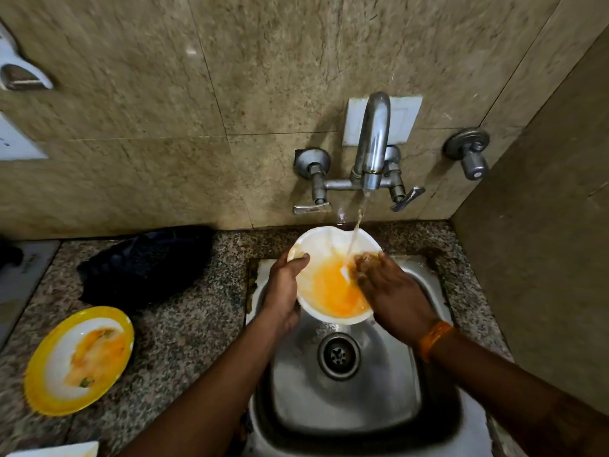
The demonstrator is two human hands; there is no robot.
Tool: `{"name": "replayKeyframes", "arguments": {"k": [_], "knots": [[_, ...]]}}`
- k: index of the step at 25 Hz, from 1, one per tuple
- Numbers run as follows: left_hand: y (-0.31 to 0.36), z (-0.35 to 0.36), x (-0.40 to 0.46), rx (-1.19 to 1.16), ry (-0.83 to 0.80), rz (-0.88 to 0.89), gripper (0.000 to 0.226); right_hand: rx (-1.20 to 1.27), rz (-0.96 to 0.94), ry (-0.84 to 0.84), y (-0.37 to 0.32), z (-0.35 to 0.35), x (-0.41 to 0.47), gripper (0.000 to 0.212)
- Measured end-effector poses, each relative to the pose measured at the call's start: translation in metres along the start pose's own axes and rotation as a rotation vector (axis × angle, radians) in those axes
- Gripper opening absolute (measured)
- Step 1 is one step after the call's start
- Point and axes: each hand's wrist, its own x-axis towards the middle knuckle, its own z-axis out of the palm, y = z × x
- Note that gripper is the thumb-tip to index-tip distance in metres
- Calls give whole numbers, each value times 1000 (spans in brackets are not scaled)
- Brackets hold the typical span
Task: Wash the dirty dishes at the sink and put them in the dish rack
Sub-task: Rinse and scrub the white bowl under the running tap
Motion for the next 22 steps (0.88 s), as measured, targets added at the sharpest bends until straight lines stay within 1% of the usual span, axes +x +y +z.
{"name": "replayKeyframes", "arguments": {"k": [2,3,4,5,6,8,10,11,12,14,15,16,17,18,19,20,21,22], "knots": [[5,-1,9,19,9,-58,38,38,-19,-31,-37,8,0,61],[6,-4,14,40,-6,-73,40,77,-84,-55,-54,11,-6,66],[8,-7,17,63,-34,-83,41,95,-145,-71,-60,12,-12,71],[10,-10,18,82,-61,-93,41,88,-170,-77,-51,9,-14,70],[11,-10,17,96,-79,-104,40,45,-144,-66,-36,5,-13,66],[16,-11,17,120,-85,-133,40,-49,-4,-76,-16,-1,-6,60],[21,-10,14,91,-78,-183,42,-96,59,-81,-20,0,-5,56],[20,-9,11,28,-92,-194,44,-100,77,-69,-26,2,-6,54],[17,-4,5,-53,-109,-165,50,-94,116,-70,-33,2,-5,51],[-4,12,-9,-162,-57,-8,60,-28,264,-74,-51,-7,4,47],[-20,21,-17,-154,-14,78,63,43,316,-71,-61,-9,9,47],[-30,28,-23,-131,53,162,62,101,312,-43,-70,-7,12,49],[-35,29,-25,-121,114,218,57,134,245,-16,-81,-6,11,52],[-32,25,-24,-127,163,223,50,152,118,22,-86,-3,4,54],[-26,19,-21,-136,180,198,44,149,-12,64,-74,-3,-2,54],[-17,10,-18,-121,159,149,38,144,-103,60,-52,-2,-8,55],[-8,0,-15,-94,107,86,35,122,-145,27,-26,-3,-10,59],[0,-6,-14,-57,58,25,33,76,-144,9,-2,-5,-10,66]]}}
